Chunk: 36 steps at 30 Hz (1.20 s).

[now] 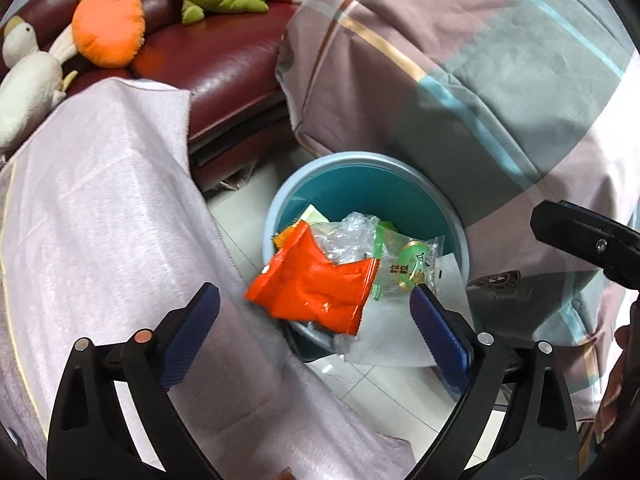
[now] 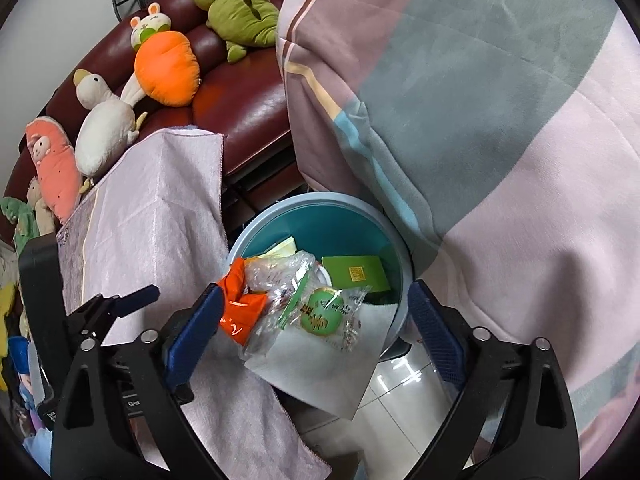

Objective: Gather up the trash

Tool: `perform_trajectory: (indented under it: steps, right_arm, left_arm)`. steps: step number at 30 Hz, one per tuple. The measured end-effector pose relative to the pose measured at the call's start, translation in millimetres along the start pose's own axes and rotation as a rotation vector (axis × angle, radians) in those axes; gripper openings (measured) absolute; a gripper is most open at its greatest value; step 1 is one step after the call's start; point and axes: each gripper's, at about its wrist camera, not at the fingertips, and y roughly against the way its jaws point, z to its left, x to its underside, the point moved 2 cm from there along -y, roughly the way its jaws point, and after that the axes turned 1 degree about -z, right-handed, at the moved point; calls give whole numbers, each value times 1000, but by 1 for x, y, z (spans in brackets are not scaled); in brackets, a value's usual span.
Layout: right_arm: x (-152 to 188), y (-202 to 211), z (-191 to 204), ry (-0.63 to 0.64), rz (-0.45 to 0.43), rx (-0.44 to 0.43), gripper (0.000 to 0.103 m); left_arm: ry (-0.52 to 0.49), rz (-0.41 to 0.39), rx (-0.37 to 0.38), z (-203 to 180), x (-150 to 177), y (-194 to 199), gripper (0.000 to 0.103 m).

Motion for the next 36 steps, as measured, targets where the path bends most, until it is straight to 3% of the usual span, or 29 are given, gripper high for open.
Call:
perform_trajectory:
  steps: [10,28,36]
  right_arm:
    - [27,20,35,81,21,-36,96]
    - [100,67,111,286,-16,96,96]
    - [124,76,123,297,-25,90,96]
  left_arm:
    - [23,-37,-46,23,26,46,99]
    - [155,-155,-85,80,105,138,99]
    - [181,-178,-111,91,132,158,99]
